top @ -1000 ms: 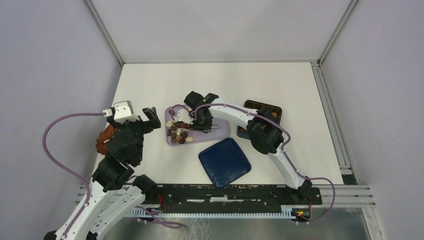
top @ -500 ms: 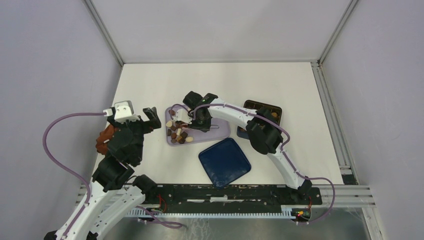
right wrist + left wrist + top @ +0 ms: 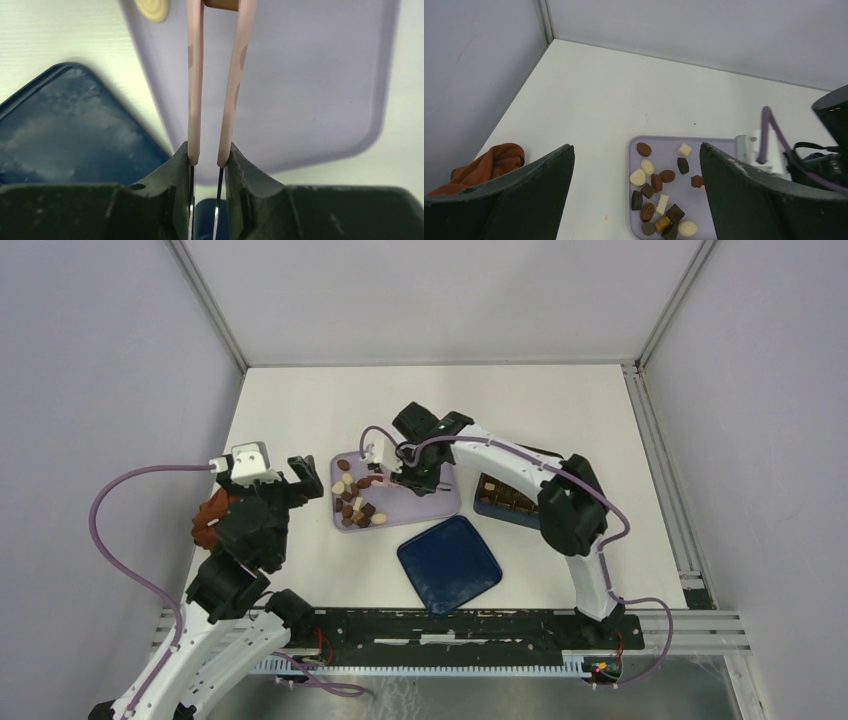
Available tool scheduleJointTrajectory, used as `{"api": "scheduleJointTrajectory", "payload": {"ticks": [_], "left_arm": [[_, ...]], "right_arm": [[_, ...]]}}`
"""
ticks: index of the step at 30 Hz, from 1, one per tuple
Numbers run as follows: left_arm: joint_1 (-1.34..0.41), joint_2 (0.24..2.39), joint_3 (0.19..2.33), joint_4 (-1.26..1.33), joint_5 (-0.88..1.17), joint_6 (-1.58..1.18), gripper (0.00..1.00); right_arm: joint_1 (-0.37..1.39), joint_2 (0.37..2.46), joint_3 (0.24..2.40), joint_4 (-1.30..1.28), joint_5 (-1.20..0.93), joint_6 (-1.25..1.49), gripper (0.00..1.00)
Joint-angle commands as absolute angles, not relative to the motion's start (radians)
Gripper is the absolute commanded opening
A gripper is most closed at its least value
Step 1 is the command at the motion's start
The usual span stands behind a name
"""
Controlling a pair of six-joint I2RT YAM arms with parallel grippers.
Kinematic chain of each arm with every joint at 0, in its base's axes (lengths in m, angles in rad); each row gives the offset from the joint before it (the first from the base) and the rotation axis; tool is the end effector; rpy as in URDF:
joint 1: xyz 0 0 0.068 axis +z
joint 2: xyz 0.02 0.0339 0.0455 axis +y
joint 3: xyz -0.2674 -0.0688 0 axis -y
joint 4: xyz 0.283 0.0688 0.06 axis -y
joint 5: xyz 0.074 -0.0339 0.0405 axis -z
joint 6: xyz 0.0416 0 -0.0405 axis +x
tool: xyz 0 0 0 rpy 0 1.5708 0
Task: Pack the chocolate
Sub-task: Pick up the fake chocolate from the plate, then place the fake chocolate in the packing box.
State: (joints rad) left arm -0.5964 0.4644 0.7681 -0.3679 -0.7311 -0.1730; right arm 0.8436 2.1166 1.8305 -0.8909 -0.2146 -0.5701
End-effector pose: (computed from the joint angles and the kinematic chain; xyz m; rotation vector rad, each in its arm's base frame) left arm 0.1296 -0.0544 0.3684 -0.2145 1.6043 0.0043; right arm 0.3199 0.3729 0.2139 -1.8360 2.0585 0.3693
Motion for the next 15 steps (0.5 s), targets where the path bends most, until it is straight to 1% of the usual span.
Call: {"api": "scheduleJointTrajectory", "payload": {"ticks": [1, 8, 15], "left_arm": [[-0.59, 0.465, 0.765, -0.344, -0.743, -0.13, 0.99], [-0.589, 0.476, 0.764, -0.344, -0.742, -0.129, 0.99], [-0.59, 0.503, 0.764, -0.348, -0.745, -0.131, 0.99]], "right_arm": [[0.82, 1.923, 1.744, -0.841, -0.328, -0.595, 0.04], [0.706, 1.635, 1.483, -0.802, -0.409, -0.662, 0.04], [0.46, 1.397, 1.218, -0.832, -0.476, -0.712, 0.06]]}}
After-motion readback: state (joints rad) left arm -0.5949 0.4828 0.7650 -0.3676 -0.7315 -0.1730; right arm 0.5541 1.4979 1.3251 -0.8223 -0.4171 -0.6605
